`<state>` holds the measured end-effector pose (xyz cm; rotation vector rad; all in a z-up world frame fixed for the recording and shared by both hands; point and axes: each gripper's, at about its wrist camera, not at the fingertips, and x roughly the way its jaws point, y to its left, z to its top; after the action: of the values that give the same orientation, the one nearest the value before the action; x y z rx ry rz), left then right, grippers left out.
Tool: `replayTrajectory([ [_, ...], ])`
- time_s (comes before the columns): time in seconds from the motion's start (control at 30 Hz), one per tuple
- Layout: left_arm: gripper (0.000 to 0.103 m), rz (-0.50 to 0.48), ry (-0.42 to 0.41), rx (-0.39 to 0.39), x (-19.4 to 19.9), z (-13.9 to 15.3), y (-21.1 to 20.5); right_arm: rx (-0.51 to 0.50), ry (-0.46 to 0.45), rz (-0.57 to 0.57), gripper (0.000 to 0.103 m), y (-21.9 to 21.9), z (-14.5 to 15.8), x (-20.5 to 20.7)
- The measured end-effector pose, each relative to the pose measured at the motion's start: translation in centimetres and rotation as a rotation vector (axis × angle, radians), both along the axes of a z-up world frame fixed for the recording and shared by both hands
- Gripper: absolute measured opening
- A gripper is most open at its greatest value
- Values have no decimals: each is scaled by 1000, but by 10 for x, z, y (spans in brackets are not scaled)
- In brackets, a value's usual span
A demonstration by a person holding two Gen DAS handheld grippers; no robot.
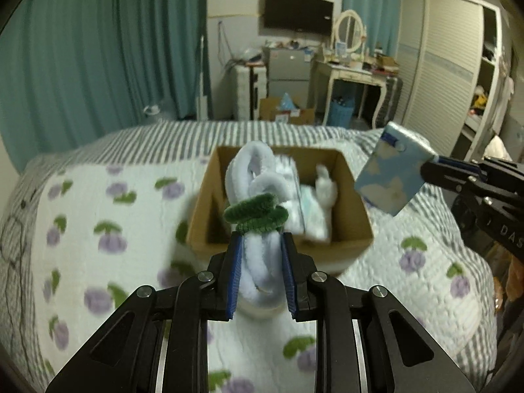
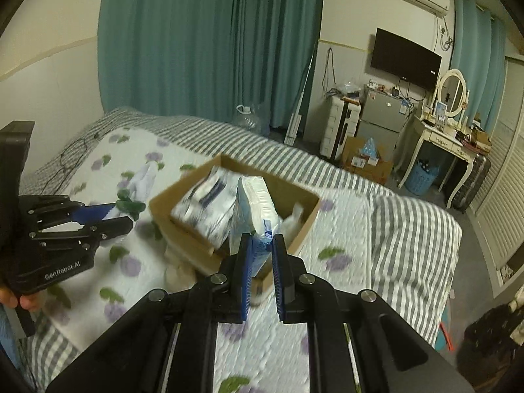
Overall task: Organize soft objects
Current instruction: 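Place the sock bundle in the box with the left tool while the right tool drops the blue pack in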
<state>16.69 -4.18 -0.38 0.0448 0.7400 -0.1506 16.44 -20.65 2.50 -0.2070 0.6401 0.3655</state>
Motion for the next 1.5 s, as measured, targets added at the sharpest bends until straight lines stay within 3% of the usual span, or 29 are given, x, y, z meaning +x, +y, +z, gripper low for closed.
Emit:
replayTrajectory([
  [0.17, 22, -22, 11, 28, 35, -9, -15, -10, 24, 6, 11, 4, -3, 37],
  [0.37, 22, -75, 97, 46, 79, -44, -27, -35, 116, 16, 11, 15, -38, 83],
  [0.73, 23, -131, 196, -46, 123, -73, -39, -89, 185, 9, 11, 34, -83, 134],
  [0.93, 29, -150, 162, -22, 120, -70, -46, -79, 198, -24, 12, 29, -93, 148],
  [1.13, 31, -134, 118, 47, 105, -51, -45, -50, 164, -60, 15, 19, -74, 142],
  [1.27, 36, -113, 70, 34, 88, -26, -36, -44, 102, -107, 54, 12, -47, 130],
  [1.3, 39, -103, 51, 38, 81, -16, -33, -35, 82, -111, 56, 10, -37, 123],
  [1.4, 66, -80, -24, 51, 62, 8, -25, -40, 41, -119, 65, 7, -13, 108],
  [1.5, 73, -55, -84, 54, 41, 32, -13, -45, -18, -132, 76, 6, 15, 86],
])
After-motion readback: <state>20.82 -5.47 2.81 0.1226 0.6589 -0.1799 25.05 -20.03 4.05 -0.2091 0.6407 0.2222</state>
